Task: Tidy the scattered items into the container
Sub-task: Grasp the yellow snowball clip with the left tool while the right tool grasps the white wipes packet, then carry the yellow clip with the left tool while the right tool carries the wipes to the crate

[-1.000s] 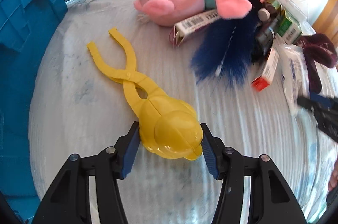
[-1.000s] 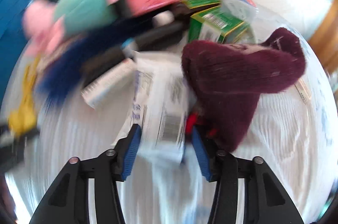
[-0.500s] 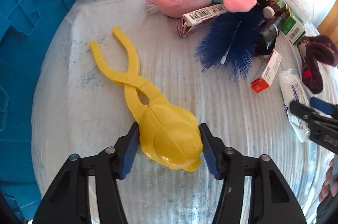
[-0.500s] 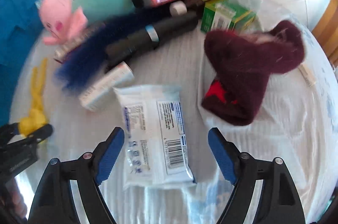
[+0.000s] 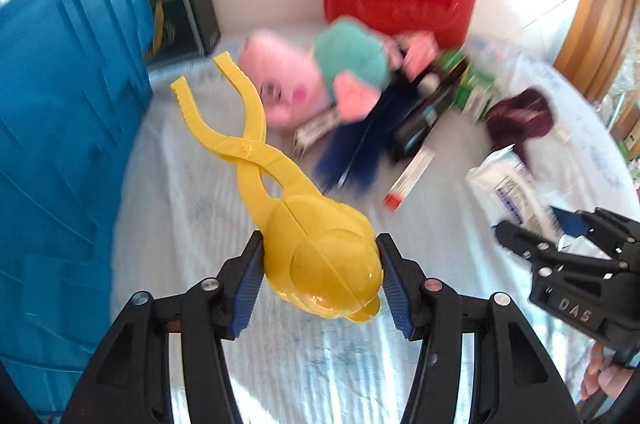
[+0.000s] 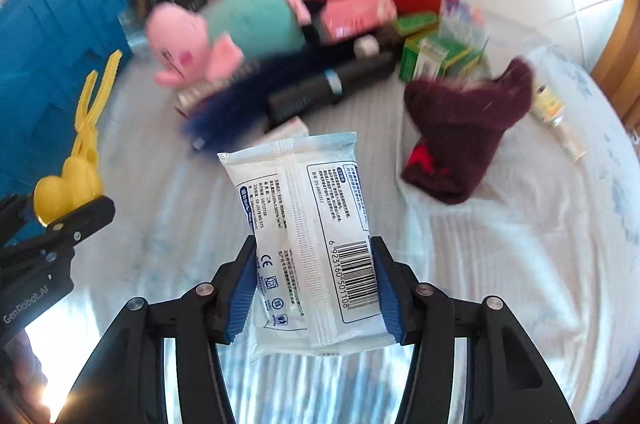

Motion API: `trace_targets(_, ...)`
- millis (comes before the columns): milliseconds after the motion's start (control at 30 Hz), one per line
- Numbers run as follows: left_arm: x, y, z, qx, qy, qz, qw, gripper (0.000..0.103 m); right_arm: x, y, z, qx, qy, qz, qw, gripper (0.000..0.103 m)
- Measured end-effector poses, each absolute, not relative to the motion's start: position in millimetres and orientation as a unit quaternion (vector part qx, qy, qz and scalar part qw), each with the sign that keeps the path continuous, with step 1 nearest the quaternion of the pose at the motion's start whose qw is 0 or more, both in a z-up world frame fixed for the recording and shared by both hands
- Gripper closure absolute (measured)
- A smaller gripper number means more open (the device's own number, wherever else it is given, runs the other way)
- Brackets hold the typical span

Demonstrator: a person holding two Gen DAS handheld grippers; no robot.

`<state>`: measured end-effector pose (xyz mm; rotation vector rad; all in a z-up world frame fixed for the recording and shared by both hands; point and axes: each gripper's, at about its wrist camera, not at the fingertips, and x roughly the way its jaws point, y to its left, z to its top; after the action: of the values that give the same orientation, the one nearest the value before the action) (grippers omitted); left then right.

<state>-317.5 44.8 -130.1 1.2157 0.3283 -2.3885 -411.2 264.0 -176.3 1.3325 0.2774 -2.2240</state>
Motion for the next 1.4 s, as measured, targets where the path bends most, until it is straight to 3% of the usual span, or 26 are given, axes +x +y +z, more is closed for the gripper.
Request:
trace_targets(433, -271.8, 67.9, 17.8, 0.317, 0.074, -0.903, 0.279, 0.049, -371.1, 245.5, -29.7, 0.329, 0.109, -0.878, 0.331, 0.05)
trace_targets(767, -169.8, 12.9, 99.3, 0.24, 0.053, -0.893, 0.376, 0.049, -306.1, 163.2, 63.4, 0.22, 0.126, -0.869, 0.425, 0.05)
trace_targets(1133, -22.6, -143.1, 92.0, 0.269, 0.066, -0.861, 0.428, 0.049, -208.4, -27.0, 77.7, 0.217, 0.146, -0.829, 0.494, 0.05)
trace_targets(1400, -8.9, -244.1, 38.1, 0.379, 0.132, -0.835, 0.377, 0.049, -179.7, -144.2, 39.3, 0.309, 0.199, -0.799, 0.477, 0.05)
